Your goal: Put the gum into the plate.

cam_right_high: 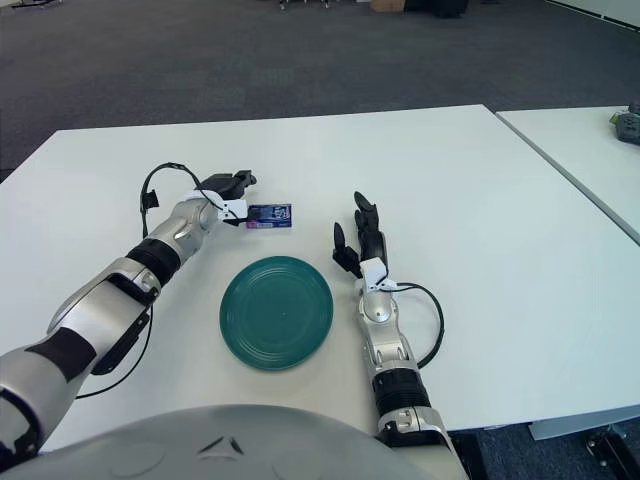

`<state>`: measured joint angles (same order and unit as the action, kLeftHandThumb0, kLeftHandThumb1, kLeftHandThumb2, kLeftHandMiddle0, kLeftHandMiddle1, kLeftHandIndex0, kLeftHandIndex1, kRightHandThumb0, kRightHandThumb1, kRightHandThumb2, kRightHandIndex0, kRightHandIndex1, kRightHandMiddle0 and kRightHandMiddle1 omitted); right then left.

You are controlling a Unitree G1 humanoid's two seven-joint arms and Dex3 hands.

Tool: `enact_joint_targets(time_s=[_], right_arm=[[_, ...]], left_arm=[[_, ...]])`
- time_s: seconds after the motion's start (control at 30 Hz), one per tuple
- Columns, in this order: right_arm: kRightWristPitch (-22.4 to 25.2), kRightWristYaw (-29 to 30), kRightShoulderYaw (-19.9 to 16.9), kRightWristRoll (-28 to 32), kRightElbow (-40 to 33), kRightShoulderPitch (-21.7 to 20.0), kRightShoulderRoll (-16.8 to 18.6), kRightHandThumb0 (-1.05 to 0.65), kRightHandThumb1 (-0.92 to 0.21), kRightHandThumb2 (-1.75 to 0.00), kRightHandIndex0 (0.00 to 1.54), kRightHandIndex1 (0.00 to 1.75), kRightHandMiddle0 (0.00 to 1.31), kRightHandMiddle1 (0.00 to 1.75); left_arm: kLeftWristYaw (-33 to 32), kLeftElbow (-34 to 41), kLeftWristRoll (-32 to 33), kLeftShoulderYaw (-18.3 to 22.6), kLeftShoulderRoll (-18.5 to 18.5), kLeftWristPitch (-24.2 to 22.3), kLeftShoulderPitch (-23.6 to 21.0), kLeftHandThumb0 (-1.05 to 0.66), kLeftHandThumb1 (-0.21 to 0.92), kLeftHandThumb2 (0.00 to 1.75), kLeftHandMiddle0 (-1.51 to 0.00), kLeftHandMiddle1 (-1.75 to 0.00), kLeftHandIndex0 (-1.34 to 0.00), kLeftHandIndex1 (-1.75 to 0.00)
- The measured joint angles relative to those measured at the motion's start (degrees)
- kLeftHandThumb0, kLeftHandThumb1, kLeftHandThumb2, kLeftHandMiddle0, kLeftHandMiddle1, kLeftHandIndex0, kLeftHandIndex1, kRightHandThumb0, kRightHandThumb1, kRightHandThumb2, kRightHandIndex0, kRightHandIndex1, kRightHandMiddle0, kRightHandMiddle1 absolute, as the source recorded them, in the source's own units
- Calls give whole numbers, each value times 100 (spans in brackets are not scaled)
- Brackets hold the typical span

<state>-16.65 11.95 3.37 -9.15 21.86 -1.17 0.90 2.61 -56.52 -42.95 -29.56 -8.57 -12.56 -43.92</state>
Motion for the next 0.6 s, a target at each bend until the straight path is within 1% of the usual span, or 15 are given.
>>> enact_joint_targets(time_s=[0.2,0.3,0.4,0.6], right_arm=[[16,59,20,-46,-6,1,18,-63,-92,-77,25,2,0,47],[16,103,27,-77,-9,8,25,-64,-92,-78,26,2,0,48],[11,141,40,-98,-12,15,32,-65,-92,-78,27,2,0,49],[-27,199,60,-133,-13,27,41,-66,-92,-78,26,2,0,49]], left_arm=[[-9,-230,0,-70,37,104,-57,-105,92,64,-18,-5,0,-71],[-36,-299,-4,-120,29,231,-57,-105,92,63,-20,-6,0,-73],[-77,-406,-21,-191,26,358,-58,-105,92,64,-22,-6,0,-72],[-222,-710,-33,-302,71,534,-59,-105,92,64,-22,-5,0,-67]])
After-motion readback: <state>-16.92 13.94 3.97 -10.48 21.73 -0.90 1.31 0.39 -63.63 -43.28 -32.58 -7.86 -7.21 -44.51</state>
